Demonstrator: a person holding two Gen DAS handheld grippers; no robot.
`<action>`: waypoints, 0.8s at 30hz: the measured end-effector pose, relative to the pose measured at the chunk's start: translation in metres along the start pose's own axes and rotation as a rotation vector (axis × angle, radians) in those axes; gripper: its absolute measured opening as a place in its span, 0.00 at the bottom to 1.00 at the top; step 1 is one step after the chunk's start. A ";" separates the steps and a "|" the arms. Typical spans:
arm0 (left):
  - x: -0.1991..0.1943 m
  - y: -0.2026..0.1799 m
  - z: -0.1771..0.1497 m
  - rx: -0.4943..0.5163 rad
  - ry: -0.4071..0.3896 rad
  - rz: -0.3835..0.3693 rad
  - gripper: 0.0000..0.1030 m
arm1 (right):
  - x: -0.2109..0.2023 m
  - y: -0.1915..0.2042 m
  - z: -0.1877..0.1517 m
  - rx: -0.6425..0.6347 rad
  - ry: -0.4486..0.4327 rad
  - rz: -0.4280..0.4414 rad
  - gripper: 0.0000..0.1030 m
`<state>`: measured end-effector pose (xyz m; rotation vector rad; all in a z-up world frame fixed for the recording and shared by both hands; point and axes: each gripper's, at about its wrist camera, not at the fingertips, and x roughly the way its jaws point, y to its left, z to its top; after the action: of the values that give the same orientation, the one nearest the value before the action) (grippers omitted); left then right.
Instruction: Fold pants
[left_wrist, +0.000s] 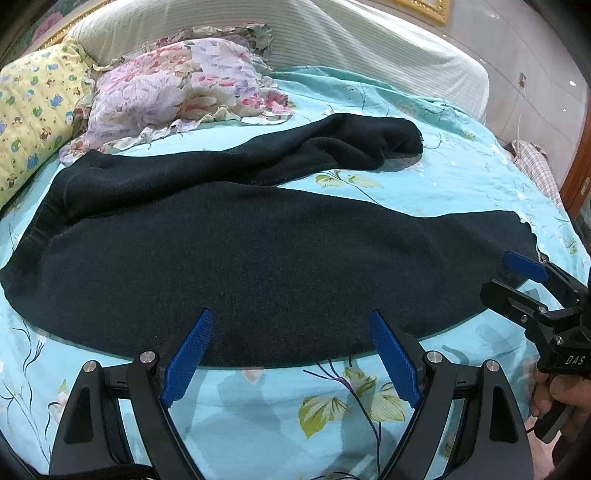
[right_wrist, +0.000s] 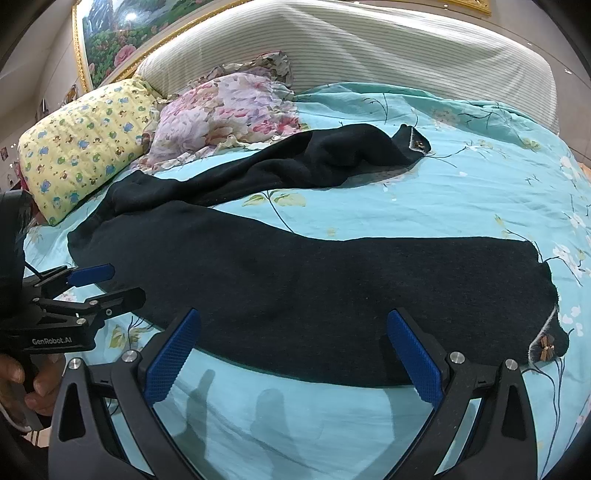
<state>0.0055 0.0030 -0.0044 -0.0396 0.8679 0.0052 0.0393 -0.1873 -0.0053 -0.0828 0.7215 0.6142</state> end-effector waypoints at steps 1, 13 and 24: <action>0.000 0.000 0.000 -0.001 -0.018 -0.004 0.85 | 0.000 0.000 0.000 0.000 0.001 0.000 0.98; -0.003 0.001 0.018 0.053 -0.087 0.028 0.85 | 0.000 -0.004 0.013 0.031 0.005 0.000 0.98; 0.009 -0.002 0.067 0.107 -0.080 0.033 0.85 | 0.006 -0.035 0.051 0.109 -0.009 0.002 0.98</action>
<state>0.0623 0.0036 0.0317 0.0744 0.7876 -0.0084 0.0924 -0.1990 0.0251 0.0214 0.7446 0.5759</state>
